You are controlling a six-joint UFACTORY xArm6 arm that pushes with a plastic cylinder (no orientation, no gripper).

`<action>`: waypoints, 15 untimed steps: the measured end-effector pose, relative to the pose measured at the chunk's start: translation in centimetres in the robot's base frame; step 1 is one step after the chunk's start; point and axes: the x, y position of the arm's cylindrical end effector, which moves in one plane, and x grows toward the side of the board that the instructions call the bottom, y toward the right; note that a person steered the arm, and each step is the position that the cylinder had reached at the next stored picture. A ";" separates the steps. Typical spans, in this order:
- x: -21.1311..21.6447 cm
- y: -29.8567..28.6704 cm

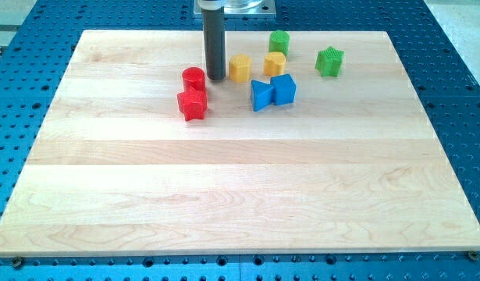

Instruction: Push the heart into the green star

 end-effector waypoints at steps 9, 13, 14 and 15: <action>1.5 16.1; 2.1 11.7; 2.0 14.1; 2.1 15.7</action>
